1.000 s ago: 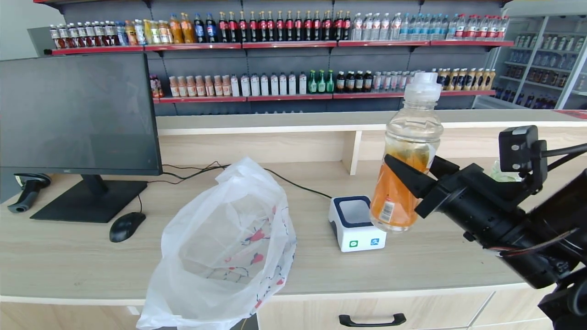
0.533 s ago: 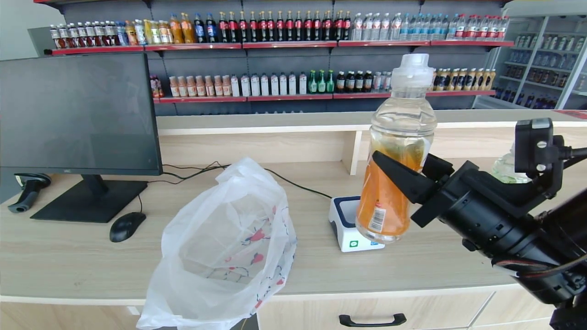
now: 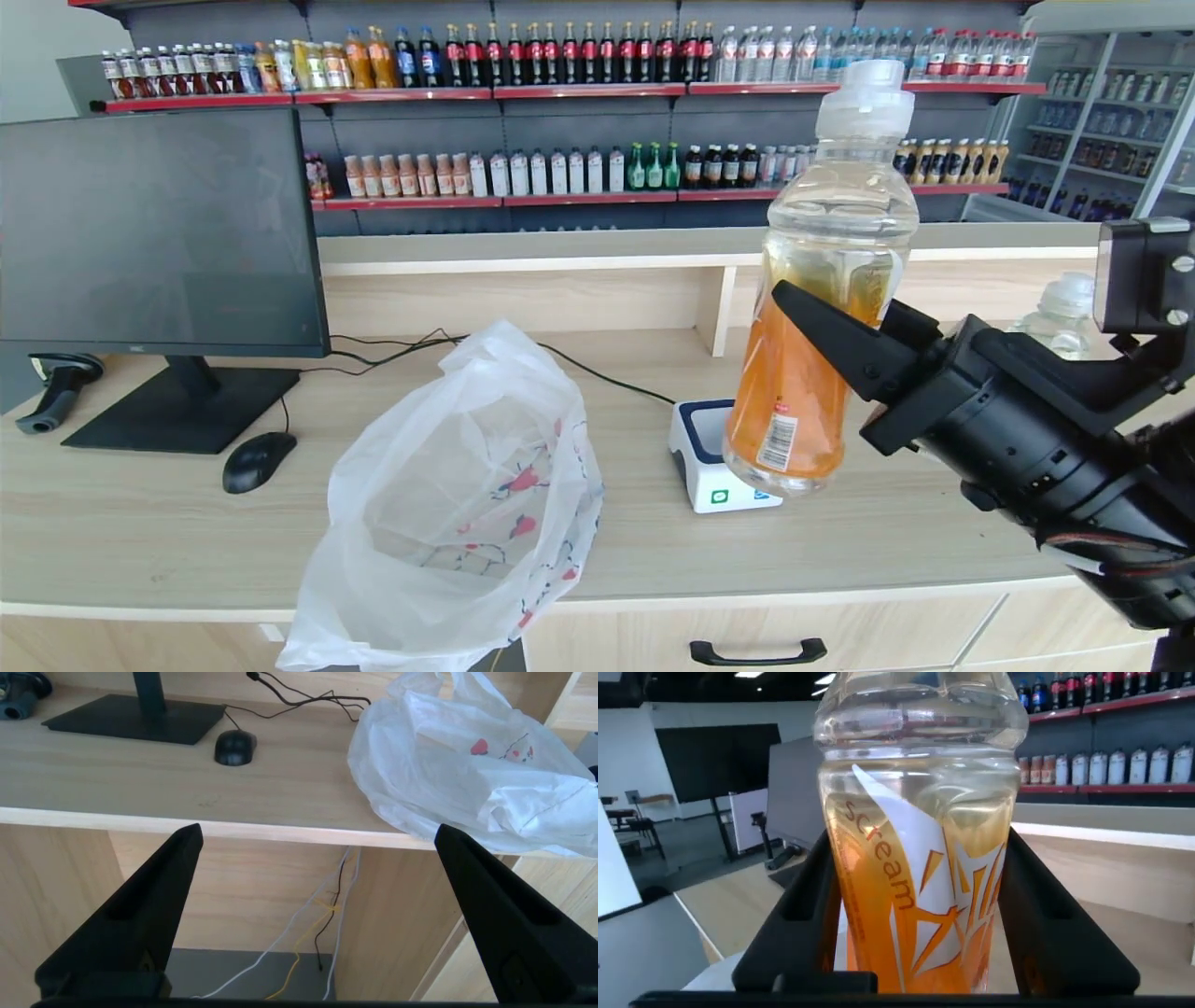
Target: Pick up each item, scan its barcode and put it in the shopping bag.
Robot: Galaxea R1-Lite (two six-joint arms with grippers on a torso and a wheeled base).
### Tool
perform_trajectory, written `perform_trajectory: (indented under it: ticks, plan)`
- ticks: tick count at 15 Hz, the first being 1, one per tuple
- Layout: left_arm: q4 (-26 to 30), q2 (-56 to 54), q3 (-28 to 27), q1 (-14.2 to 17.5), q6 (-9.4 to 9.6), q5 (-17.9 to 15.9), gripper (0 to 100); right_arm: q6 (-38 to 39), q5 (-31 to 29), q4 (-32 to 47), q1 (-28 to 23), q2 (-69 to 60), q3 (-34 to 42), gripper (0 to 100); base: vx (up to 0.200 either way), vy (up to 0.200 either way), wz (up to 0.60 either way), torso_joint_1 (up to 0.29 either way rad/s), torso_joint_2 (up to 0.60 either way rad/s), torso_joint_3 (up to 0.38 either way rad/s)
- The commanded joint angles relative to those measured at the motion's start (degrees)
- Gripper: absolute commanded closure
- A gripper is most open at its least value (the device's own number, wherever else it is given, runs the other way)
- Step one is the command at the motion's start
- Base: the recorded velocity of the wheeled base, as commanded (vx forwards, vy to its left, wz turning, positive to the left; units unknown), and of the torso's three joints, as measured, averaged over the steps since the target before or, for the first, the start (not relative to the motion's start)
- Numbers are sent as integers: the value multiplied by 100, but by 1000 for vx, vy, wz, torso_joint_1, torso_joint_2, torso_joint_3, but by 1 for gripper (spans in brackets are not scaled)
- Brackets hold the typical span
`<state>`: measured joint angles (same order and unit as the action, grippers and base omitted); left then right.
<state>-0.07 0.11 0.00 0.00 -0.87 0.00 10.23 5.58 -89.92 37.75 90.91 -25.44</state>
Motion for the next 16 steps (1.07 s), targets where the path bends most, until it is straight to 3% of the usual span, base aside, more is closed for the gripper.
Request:
perform_trajectory:
  ticks: [1,7,16]
  plan:
    - [-1,-2,0,0,-1,0,0,129,4,-8,382,-222,31,100,0,0,0,0,0,0]
    - [-1,-2,0,0,-1,0,0,1236,66,-8,399,-644,-93,100,0,0,0,0,0,0]
    - [-1,-2,0,0,-1,0,0,1236,1068,-8,391,-504,-198,100,0,0,0,0,0,0]
